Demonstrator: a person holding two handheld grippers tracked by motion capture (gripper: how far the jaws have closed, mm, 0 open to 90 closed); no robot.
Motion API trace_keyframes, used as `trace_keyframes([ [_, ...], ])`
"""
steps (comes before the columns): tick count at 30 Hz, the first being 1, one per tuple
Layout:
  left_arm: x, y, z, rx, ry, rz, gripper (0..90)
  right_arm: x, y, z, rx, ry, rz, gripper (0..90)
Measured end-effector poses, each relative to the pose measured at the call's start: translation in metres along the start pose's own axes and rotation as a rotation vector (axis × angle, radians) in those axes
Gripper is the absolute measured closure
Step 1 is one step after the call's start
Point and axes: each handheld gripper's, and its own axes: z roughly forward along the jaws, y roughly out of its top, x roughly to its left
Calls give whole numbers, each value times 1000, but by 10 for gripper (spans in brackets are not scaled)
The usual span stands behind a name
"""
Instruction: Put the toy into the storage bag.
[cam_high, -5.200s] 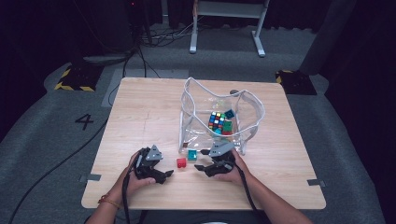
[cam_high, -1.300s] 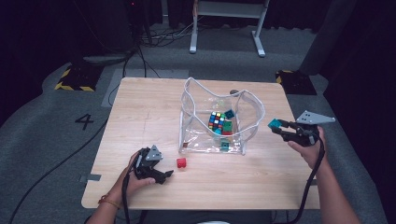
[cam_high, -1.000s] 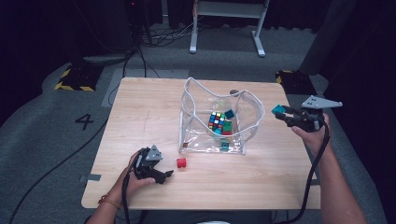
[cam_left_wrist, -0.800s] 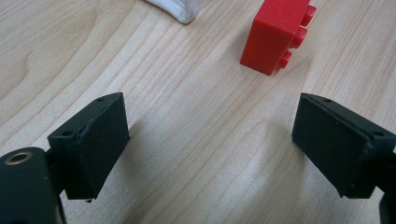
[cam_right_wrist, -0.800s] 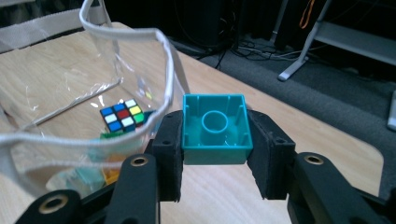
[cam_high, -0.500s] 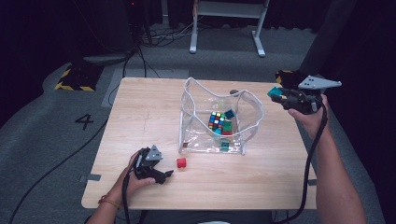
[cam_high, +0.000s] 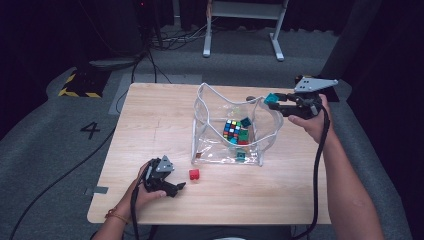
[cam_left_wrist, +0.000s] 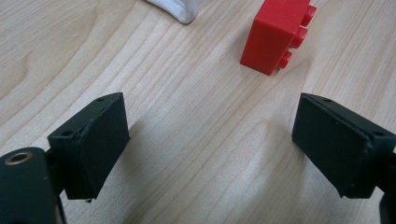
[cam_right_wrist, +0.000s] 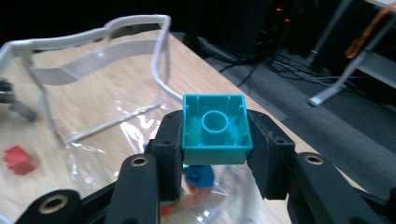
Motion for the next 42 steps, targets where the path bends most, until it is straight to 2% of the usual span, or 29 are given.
trace_keyframes([
  [1, 0, 0, 0, 0, 0, 0, 110, 2, 1, 2, 6, 8, -23, 592],
  [3, 0, 0, 0, 0, -2, -1, 110, 6, 4, 7, 3, 34, -27, 592],
  [8, 0, 0, 0, 0, 0, -1, 110, 19, 10, 23, 24, 89, -87, 592],
  [14, 0, 0, 0, 0, 0, 0, 110, 32, 16, 43, 72, 162, -149, 592],
  [24, 0, 0, 0, 0, 0, 0, 110, 47, 23, 82, 264, 227, -278, 591],
  [27, 0, 0, 0, 0, -1, -2, 110, 49, 27, 92, 312, 233, -288, 591],
  [31, 0, 0, 0, 0, -2, -1, 110, 53, 30, 102, 389, 236, -327, 591],
  [36, 0, 0, 0, 0, 0, -1, 110, 49, 23, 115, 490, 230, -348, 591],
  [42, 0, 0, 0, 0, -1, 0, 110, 35, 13, 109, 595, 223, -326, 591],
])
